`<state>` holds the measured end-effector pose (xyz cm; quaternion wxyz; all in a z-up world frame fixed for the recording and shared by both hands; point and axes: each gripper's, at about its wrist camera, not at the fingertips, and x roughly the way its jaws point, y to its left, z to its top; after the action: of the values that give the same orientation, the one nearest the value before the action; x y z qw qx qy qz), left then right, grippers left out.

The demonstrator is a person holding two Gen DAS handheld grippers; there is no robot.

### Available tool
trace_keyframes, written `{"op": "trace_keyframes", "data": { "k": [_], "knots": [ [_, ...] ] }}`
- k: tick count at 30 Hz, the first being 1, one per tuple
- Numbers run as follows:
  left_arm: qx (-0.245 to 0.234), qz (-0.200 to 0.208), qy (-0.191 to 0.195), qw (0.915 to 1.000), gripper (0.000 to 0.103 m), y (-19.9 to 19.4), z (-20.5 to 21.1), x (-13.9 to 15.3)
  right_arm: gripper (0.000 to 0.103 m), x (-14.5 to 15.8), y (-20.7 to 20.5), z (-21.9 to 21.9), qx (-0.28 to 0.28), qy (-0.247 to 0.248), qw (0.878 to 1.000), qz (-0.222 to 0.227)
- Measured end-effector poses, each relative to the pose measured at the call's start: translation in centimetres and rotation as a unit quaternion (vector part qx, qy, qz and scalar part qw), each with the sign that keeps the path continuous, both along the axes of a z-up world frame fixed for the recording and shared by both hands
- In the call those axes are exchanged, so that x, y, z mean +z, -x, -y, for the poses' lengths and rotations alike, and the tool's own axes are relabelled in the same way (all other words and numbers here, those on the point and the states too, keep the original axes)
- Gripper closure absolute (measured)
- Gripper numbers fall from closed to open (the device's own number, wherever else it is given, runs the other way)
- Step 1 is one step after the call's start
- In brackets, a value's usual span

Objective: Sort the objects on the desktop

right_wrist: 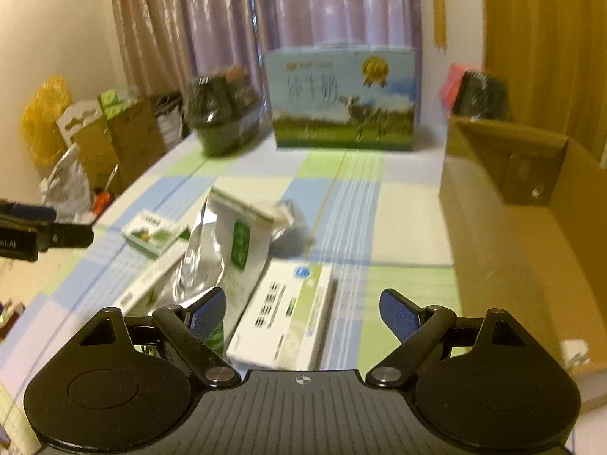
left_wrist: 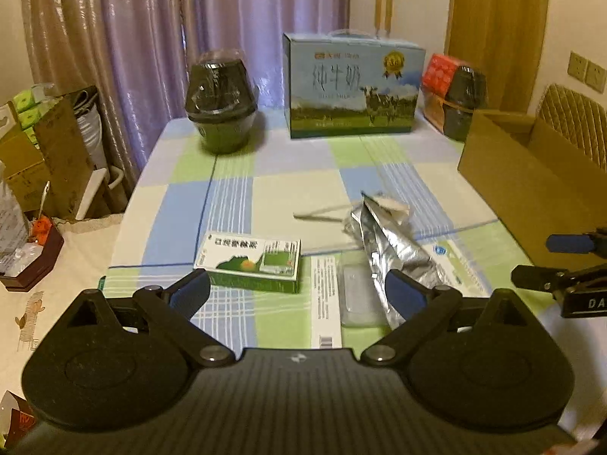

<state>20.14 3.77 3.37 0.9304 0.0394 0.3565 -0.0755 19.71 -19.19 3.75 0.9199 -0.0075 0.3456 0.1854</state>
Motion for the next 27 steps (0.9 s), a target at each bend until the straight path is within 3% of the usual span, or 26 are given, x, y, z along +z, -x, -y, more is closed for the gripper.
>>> {"op": "trace_keyframes", "data": {
  "k": [6, 14, 27],
  "knots": [
    [-0.038, -0.035, -0.017, 0.9985, 0.010, -1.0, 1.3, -2.6, 0.018, -2.3, -0.5, -0.9, 0.008, 0.026, 0.999, -0.020],
    [-0.038, -0.061, -0.026, 0.9971, 0.013, -2.0, 1.0, -4.6, 0.018, -4.4, -1.6, -2.5, 0.023, 0.034, 0.998, -0.047],
    [-0.059, -0.094, -0.030, 0.9934, 0.031, -4.1, 1.8, -7.3, 0.020, -6.7, -3.8, -3.7, 0.016, 0.037, 0.996, -0.085]
  ]
}}
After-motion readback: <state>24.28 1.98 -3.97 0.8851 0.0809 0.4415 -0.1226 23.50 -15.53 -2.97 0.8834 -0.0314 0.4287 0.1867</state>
